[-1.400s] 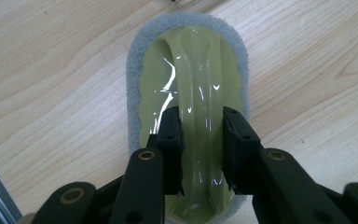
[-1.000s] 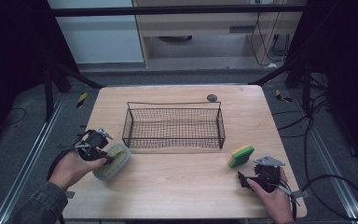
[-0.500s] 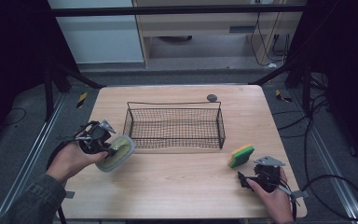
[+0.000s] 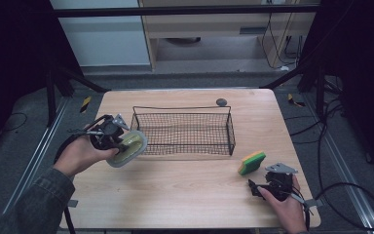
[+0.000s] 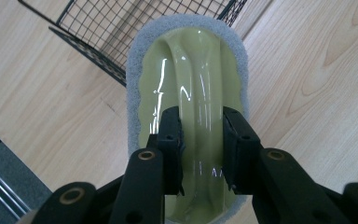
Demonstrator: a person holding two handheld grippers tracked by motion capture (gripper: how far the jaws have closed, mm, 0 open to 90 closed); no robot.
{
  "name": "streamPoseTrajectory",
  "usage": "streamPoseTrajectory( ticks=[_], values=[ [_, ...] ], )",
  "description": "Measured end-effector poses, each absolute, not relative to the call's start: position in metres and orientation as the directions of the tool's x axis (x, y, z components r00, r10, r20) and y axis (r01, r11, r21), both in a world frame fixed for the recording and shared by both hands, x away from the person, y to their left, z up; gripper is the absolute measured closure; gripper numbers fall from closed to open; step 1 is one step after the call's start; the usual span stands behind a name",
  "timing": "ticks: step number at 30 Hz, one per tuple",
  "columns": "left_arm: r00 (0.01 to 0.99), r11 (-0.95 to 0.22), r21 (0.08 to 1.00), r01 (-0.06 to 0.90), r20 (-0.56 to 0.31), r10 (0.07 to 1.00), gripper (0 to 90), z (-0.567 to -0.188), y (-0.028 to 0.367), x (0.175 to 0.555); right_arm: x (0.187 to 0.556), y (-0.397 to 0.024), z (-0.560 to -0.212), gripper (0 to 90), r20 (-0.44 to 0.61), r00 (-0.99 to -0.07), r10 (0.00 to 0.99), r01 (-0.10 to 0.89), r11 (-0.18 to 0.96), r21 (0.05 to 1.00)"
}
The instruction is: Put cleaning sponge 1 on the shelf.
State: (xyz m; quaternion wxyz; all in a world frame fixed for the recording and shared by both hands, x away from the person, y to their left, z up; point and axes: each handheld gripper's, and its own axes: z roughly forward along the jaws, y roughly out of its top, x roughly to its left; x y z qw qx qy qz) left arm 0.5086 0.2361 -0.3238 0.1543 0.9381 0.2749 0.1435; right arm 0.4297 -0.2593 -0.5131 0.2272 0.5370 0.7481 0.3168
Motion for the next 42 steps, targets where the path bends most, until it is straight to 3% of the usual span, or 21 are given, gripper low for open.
streamPoseTrajectory(
  ticks=[22, 42],
  values=[
    [0.845, -0.841, 0.399, 0.365, 0.237, 0.479, 70.7, -0.298, 0.215, 0.566, 0.431, -0.259, -0.514, 0.5, -0.003, -0.324, 0.946, 0.655, 0.226, 0.721],
    [0.874, -0.878, 0.394, 0.271, 0.282, 0.396, 70.6, -0.299, 0.198, 0.577, 0.431, -0.259, -0.514, 0.5, -0.005, -0.325, 0.946, 0.655, 0.228, 0.721]
  ],
)
